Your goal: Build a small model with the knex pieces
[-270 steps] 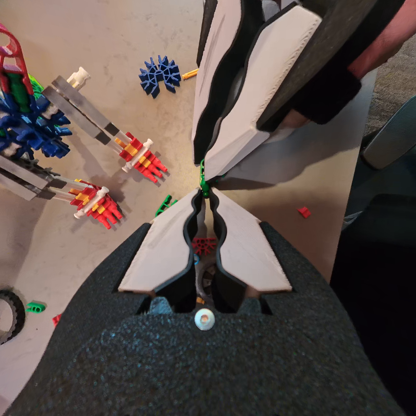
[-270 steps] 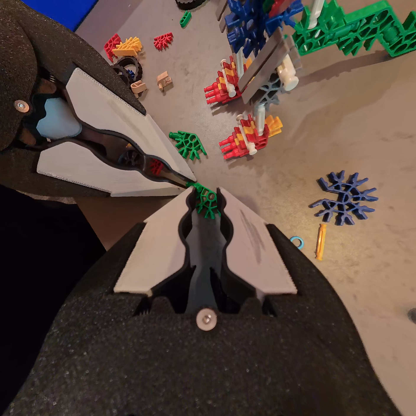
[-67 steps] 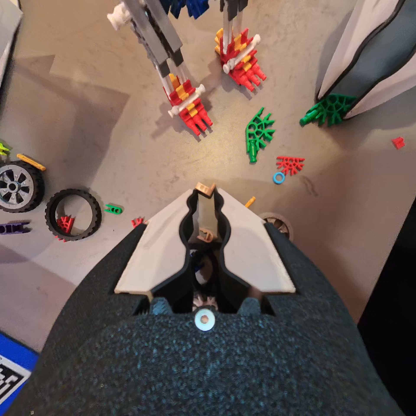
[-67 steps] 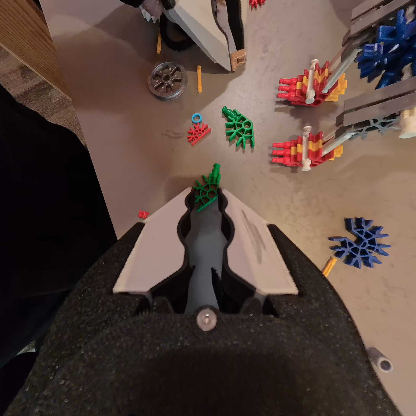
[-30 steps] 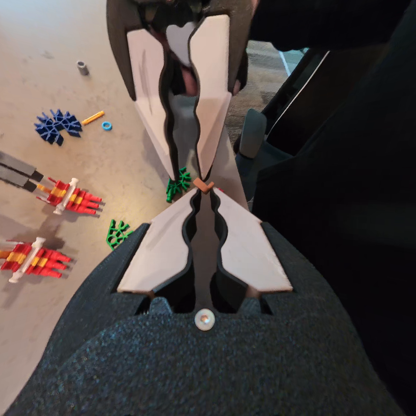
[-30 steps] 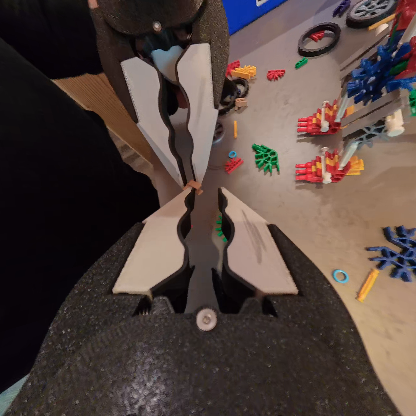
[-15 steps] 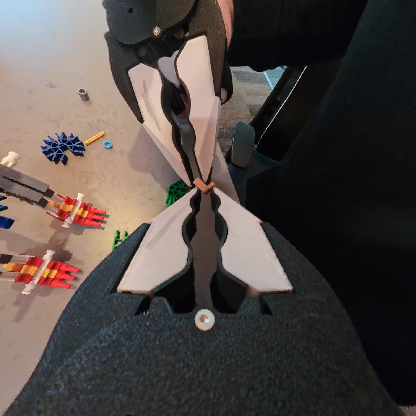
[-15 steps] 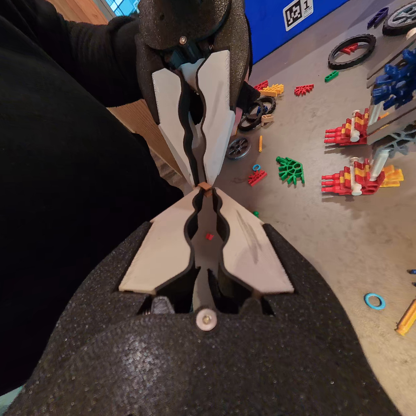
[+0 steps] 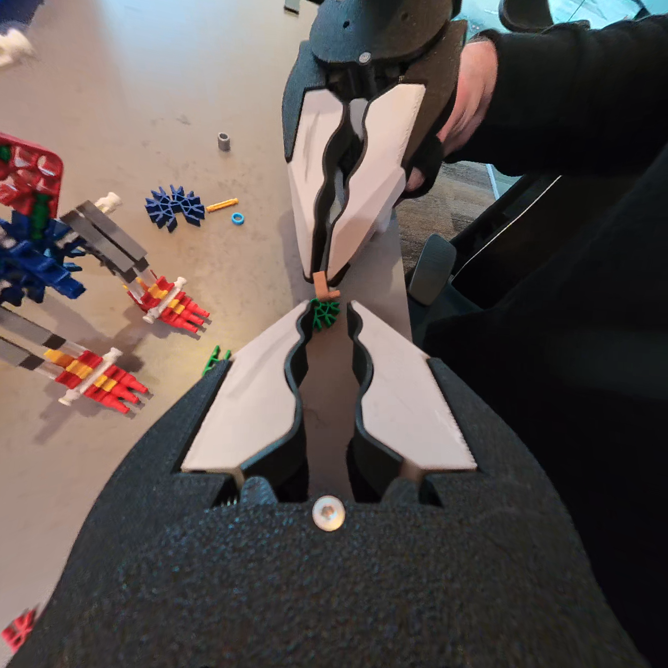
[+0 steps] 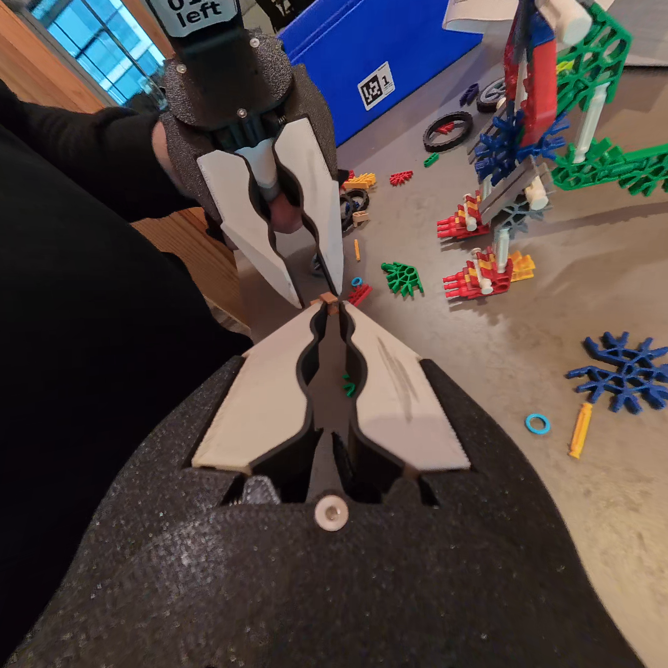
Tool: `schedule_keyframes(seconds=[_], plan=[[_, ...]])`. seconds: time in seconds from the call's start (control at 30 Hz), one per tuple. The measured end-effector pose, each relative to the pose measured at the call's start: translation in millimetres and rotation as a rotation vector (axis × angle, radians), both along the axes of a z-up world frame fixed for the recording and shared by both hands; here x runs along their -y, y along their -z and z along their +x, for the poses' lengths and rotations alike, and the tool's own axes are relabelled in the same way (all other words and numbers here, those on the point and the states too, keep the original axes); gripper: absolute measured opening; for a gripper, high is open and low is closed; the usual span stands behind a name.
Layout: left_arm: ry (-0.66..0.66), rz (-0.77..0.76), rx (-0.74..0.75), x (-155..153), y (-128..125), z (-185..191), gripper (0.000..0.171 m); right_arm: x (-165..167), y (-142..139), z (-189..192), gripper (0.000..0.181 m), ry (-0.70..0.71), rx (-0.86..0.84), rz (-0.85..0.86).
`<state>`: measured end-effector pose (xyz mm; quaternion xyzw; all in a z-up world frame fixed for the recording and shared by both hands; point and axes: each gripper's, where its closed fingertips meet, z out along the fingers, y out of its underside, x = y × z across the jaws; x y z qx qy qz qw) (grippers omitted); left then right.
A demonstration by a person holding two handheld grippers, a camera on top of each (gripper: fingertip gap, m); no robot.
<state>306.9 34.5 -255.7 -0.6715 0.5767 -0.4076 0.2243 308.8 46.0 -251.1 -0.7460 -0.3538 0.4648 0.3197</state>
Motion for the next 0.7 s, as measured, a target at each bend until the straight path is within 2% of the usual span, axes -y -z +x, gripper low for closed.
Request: schedule_keyframes(seconds=[0.33,0.7], plan=[[-0.083,-0.003,0.006,0,7,1,0.010,1,4,-8,0.006,0.004,0.082,0.105],[-0.090,0.047,-0.035,-2,17,-3,0.010,2,16,-7,0.009,0.022,0.127,0.082]])
